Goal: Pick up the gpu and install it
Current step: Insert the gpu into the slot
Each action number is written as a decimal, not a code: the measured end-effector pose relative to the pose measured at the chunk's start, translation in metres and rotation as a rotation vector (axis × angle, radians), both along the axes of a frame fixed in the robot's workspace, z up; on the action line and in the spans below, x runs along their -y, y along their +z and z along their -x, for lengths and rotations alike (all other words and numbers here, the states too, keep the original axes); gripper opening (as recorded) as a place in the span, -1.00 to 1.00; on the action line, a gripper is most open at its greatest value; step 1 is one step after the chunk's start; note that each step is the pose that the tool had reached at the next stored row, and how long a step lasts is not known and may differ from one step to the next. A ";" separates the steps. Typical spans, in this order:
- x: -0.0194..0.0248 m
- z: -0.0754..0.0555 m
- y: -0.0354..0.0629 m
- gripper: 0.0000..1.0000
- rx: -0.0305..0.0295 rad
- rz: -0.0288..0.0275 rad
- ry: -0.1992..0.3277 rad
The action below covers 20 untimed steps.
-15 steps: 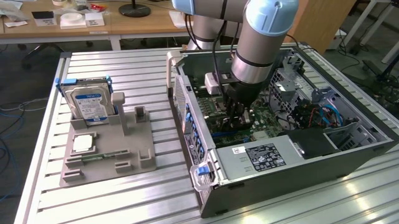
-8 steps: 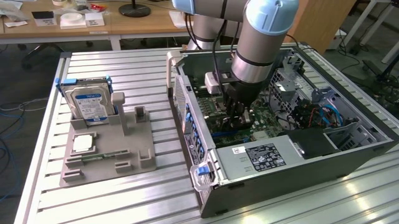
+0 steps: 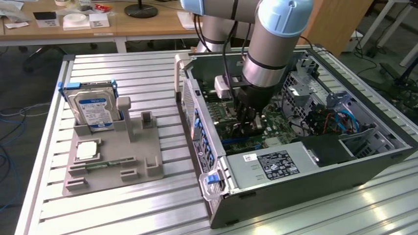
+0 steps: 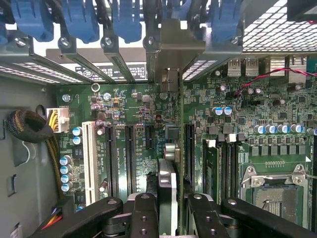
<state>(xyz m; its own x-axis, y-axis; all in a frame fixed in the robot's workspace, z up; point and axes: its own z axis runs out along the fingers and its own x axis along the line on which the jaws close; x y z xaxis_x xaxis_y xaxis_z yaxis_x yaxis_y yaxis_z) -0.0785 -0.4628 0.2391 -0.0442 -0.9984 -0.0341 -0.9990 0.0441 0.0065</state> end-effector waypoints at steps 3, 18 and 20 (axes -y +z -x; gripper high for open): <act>0.0000 0.000 -0.0013 -0.44 -0.0001 0.0003 0.000; -0.0010 0.001 -0.0044 -0.44 -0.0002 0.0000 0.000; -0.0012 0.001 -0.0055 -0.44 -0.0001 -0.0001 0.000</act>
